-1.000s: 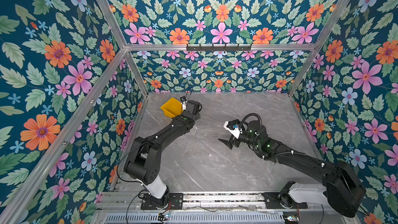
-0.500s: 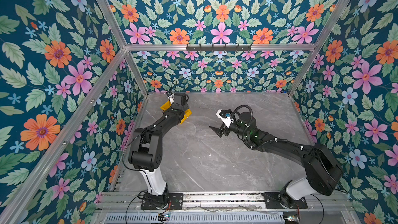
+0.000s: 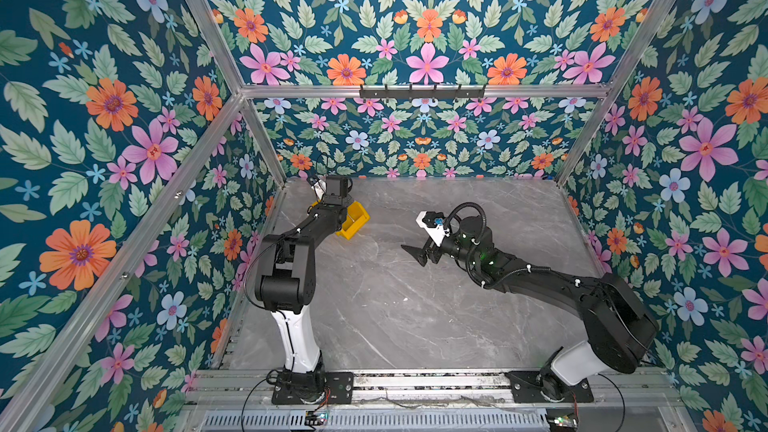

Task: Put the screwdriver in the bin
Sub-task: 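Carry the screwdriver with the left gripper over the yellow bin, then lower the screwdriver into the yellow bin and open the left gripper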

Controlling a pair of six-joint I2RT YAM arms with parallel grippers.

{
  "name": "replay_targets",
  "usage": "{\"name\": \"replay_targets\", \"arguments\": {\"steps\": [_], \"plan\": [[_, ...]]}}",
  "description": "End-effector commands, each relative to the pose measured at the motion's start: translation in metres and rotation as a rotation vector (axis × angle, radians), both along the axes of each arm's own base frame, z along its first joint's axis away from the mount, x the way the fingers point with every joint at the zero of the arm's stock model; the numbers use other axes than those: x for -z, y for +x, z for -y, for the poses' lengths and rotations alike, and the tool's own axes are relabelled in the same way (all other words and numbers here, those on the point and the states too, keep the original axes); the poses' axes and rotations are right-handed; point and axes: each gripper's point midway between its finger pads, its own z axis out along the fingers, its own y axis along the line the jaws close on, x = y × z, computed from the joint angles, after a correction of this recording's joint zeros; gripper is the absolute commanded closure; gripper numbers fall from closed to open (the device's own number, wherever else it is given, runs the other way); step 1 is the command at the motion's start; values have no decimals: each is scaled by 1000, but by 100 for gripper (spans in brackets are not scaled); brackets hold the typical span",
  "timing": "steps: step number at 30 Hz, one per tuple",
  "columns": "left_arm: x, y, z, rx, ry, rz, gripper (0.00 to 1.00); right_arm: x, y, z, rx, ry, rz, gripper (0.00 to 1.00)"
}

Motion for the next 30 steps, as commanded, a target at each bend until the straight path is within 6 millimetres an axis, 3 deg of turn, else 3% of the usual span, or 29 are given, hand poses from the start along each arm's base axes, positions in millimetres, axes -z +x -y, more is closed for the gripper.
{"name": "replay_targets", "arguments": {"steps": [1, 11, 30], "plan": [[-3, 6, -10, -61, 6, 35, 96, -3, -6, 1, -13, 21, -10, 1], [25, 8, -16, -97, 22, -7, 95, 4, -13, 9, -4, -3, -17, 1], [43, 11, -24, -118, 41, -41, 93, 2, -15, 9, -14, -6, -15, 1]]}}
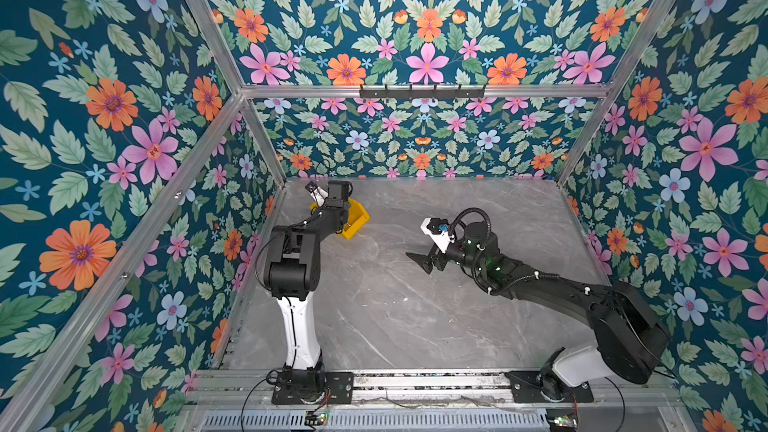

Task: Put the screwdriver in the bin
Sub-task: 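Lower the screwdriver into the yellow bin and open the left gripper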

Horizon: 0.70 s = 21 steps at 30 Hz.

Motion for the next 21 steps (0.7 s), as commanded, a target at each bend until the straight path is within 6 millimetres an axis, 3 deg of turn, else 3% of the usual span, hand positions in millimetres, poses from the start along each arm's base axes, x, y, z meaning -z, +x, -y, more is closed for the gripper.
{"name": "replay_targets", "arguments": {"steps": [1, 9, 21], "plan": [[-1, 0, -2, -7, 10, 0, 93, -7, 0, -2, -7, 12, 18, 1], [-9, -3, -3, -6, 11, 13, 74, -13, -1, -4, -16, 34, 13, 1], [-53, -17, -5, 24, 58, 81, 55, -22, -1, -2, 1, 81, 13, 1]]}}
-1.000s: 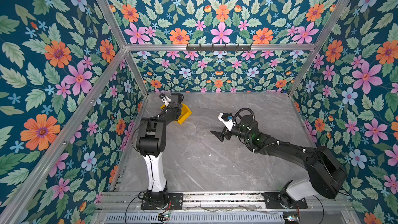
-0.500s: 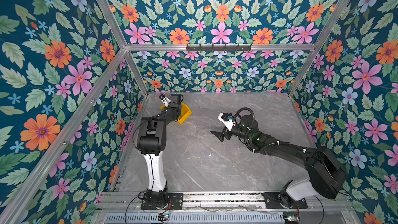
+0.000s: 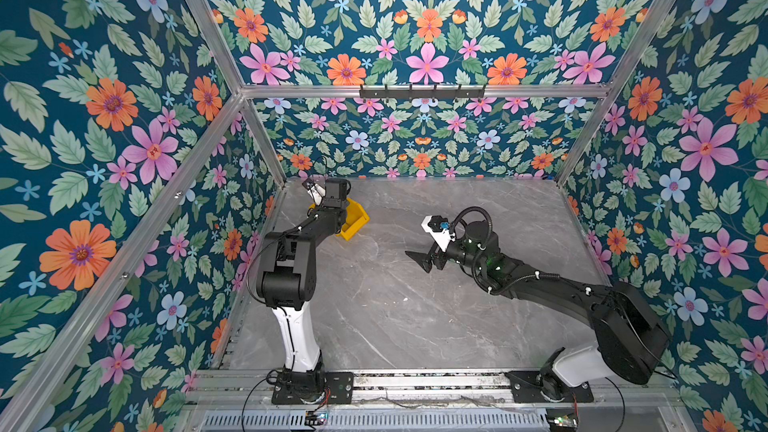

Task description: Put the screwdriver in the bin

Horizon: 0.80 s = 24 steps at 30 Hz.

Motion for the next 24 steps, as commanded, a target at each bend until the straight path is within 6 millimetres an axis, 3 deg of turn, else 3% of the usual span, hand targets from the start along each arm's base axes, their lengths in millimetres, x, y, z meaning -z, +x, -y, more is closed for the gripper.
{"name": "replay_targets", "arguments": {"steps": [1, 8, 11, 18, 24], "plan": [[-19, -4, -2, 22, 47, 30, 51, -14, 1, 1, 10, 38, 31, 1], [-57, -34, 4, 127, 183, 91, 19, -14, 5, 15, 61, 35, 46, 1], [-73, -52, 4, 162, 244, 147, 11, -15, 8, 28, 93, 38, 47, 1], [-98, -93, 11, 293, 380, 304, 1, -18, 16, 63, 179, 62, 42, 1], [-85, -124, 19, 397, 479, 347, 0, -1, 32, 110, 349, 89, 28, 1]]}}
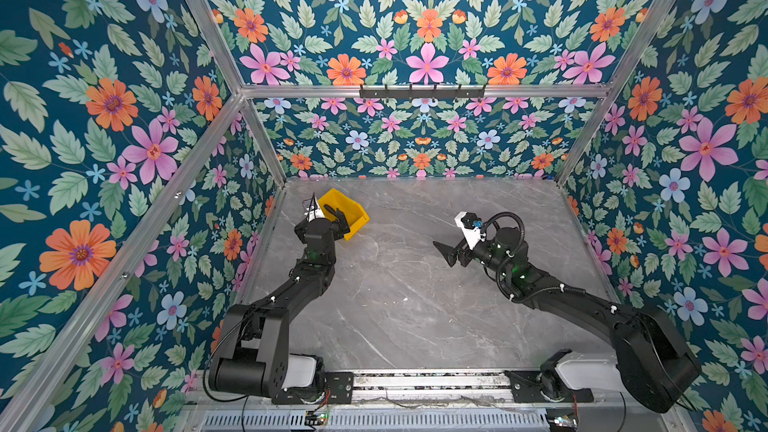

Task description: Put the screwdriver in the bin

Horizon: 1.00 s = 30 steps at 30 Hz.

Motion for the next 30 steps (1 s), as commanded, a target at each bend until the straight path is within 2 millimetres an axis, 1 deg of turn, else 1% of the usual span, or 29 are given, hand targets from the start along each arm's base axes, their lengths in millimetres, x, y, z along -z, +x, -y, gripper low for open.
{"name": "replay_targets", "arguments": {"steps": [1, 6, 10, 13, 17, 19, 20, 23, 24, 26, 28, 29, 30], "plan": [[-17, -6, 10, 83, 85, 87, 0, -6, 11, 27, 114, 40, 32, 1], [5, -32, 5, 95, 152, 51, 0, 13, 21, 82, 291, 10, 20, 1], [19, -47, 0, 90, 178, 32, 0, 33, 24, 135, 469, -130, 20, 1], [31, -52, -5, 73, 190, 19, 0, 43, 24, 172, 573, -116, -5, 1], [43, -51, -15, 38, 194, 32, 0, 61, 23, 209, 692, -67, -68, 1], [49, -49, -17, 39, 182, 49, 0, 67, 23, 222, 737, -18, -84, 1], [53, -47, -18, 40, 191, 45, 0, 68, 23, 226, 756, -23, -90, 1], [58, -43, -24, 39, 199, 58, 0, 64, 25, 231, 757, 0, -88, 1], [58, -41, -27, 37, 190, 70, 0, 64, 25, 231, 752, 5, -91, 1], [67, -39, -34, 29, 159, 56, 0, 65, 26, 230, 741, 5, -101, 1], [74, -40, -36, 25, 149, 73, 0, 65, 26, 229, 733, 9, -103, 1], [74, -40, -38, 17, 163, 90, 0, 65, 26, 228, 728, 8, -104, 1], [78, -40, -36, 30, 150, 59, 0, 65, 25, 227, 725, 9, -102, 1]]}}
